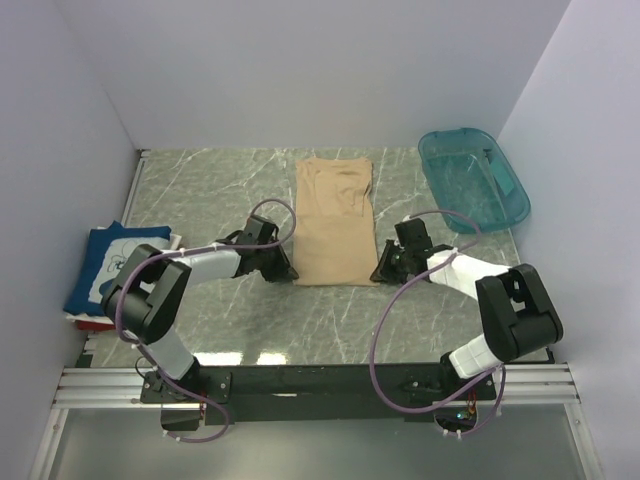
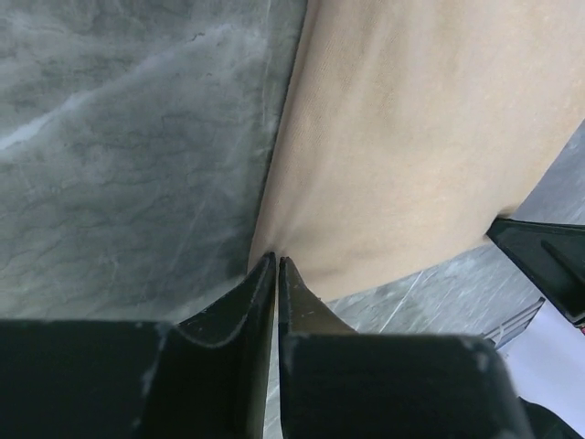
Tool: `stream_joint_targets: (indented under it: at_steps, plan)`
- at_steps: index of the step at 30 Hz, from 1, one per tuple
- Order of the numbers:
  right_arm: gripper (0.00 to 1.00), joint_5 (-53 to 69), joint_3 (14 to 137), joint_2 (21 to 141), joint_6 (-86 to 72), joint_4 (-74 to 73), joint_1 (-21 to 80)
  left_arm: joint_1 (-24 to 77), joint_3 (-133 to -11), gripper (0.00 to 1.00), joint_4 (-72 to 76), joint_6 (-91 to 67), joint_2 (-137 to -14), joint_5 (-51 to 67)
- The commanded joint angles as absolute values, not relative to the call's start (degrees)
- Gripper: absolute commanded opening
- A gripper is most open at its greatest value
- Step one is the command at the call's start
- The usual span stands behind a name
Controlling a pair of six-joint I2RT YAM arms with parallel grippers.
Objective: Fold and stack the t-shirts
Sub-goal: Fold the tshirt
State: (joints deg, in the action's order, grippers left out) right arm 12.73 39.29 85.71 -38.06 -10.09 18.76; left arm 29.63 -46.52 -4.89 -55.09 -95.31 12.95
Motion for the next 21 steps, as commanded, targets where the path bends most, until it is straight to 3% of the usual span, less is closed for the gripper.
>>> stream_joint_targets:
  at_steps: [1, 12, 21]
  plan:
    - [0.21, 11.6, 38.3, 82.9, -37.7, -8.4, 19.1, 29.9, -46.6, 0.12, -5.4, -53.6, -92.0, 12.0]
    - [0.3, 7.5, 36.9, 75.0, -36.2, -13.1, 18.9, 29.9, -44.2, 0.23, -3.4, -51.9, -87.4, 15.8]
    - [0.3, 7.4, 37.4, 77.2, -36.1, -13.1, 19.0, 31.4, -43.1, 0.21, -0.4, -53.3, -93.2, 17.7]
